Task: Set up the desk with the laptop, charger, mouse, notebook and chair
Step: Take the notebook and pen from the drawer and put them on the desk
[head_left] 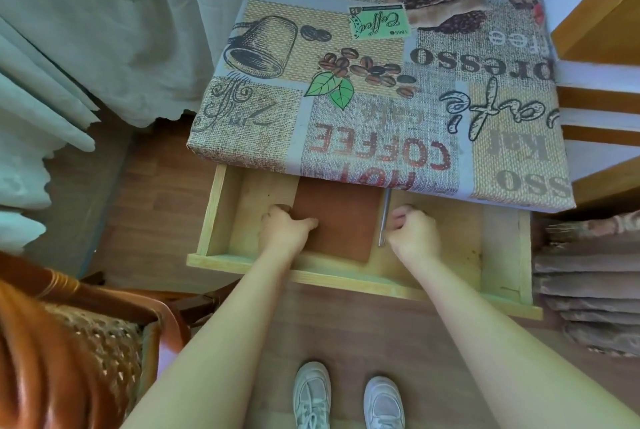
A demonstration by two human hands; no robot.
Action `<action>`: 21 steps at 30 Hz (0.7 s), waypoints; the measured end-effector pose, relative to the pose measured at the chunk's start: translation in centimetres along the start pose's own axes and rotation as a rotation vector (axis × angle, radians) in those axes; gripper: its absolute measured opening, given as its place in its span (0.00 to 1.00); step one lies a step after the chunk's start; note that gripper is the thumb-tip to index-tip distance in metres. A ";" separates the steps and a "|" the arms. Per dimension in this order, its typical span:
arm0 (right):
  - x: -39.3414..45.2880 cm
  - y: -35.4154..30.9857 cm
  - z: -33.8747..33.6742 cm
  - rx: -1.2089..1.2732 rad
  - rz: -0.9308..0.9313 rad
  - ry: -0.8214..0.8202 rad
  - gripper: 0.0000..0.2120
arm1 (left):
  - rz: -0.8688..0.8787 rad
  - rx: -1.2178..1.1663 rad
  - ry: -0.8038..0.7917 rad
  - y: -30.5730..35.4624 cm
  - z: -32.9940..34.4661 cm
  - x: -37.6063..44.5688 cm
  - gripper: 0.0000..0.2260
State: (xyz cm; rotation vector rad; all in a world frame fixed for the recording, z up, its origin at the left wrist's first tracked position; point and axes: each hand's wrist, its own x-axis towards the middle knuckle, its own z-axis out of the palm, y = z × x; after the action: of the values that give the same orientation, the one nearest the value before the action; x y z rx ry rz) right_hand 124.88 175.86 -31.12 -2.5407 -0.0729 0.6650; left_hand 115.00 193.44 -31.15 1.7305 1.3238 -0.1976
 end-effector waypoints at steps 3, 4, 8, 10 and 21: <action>0.5 -0.1 0.7 0.000 -0.002 0.039 0.13 | -0.092 -0.205 -0.088 -0.2 0.5 0.5 0.26; 0.6 -0.2 0.8 0.002 -0.003 0.050 0.13 | -0.111 -0.273 -0.138 -0.1 0.7 0.5 0.26; 0.9 -0.4 0.9 -0.008 0.025 0.044 0.14 | -0.119 -0.278 -0.133 0.1 1.4 0.5 0.39; 1.1 -0.4 0.5 -0.004 0.040 0.008 0.15 | -0.124 -0.354 -0.192 0.6 1.2 -0.1 0.36; 0.4 -0.6 -0.6 -0.142 0.022 -0.001 0.08 | 0.028 -0.441 -0.120 1.0 0.8 -1.4 0.13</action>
State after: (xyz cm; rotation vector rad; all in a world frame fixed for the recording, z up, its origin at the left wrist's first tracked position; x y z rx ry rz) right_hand 125.53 176.21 -30.51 -2.6811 -0.0953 0.6923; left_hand 115.54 191.86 -30.22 1.3414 1.1521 0.0090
